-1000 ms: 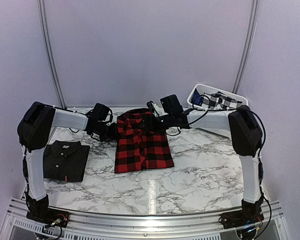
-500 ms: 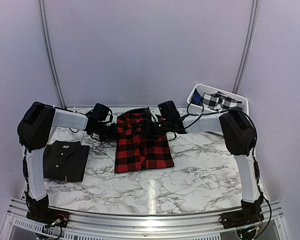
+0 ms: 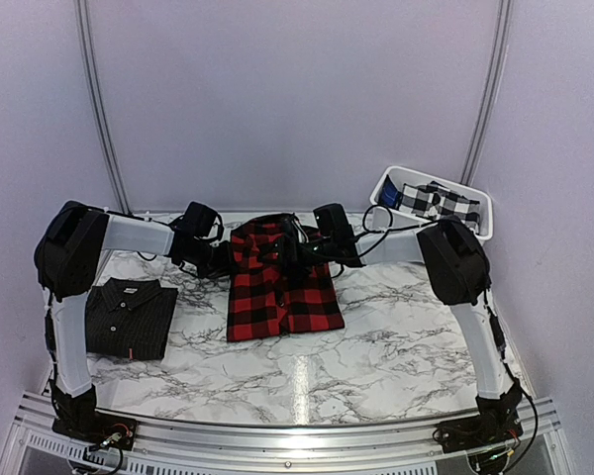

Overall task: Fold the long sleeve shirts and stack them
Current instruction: Smooth out the 2/3-rectangle-folded shirt at the center of the board.

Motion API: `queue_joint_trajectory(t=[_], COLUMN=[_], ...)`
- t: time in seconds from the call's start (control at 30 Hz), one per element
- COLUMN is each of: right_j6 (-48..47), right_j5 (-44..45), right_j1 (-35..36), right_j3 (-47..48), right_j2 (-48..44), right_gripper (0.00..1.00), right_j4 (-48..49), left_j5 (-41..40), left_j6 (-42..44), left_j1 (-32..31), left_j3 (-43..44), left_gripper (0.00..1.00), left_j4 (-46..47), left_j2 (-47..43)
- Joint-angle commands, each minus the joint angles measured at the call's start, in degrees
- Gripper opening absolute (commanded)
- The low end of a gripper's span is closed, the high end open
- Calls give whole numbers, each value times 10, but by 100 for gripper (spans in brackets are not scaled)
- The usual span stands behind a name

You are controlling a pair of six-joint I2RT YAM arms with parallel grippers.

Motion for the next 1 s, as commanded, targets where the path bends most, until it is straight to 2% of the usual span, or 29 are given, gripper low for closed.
queue_joint_trajectory(t=[0.0,0.2,0.33,0.43,0.6,0.83,0.97], right_j6=[-7,-3,2,-8,-28,-83,-84], right_j5=[-14,-6,20,40,31,107,106], right_j1=[-7,-15,-27,-31,-31,-33,-27], right_j3=[33,36,5,-3,34,62,44], right_j2=[14,54,58,43,14,-54,-81], right_gripper=[98,99,99,99,98,99,99], right_j4=[32,31,42,34,0,-83,-76], left_j5=[9,10,7,6,6,6,9], left_j6=[8,9,10,13,15,15,15], left_j1=[1,2,3,5,9,10,10], left_j3=[13,17,15,11,10,12,18], left_gripper=[20,20,20,20,20,20,20], left_j4=[-14,-15,-16,-18,-20,-20,-20], left_j2=[5,7,4,2,0,0,1])
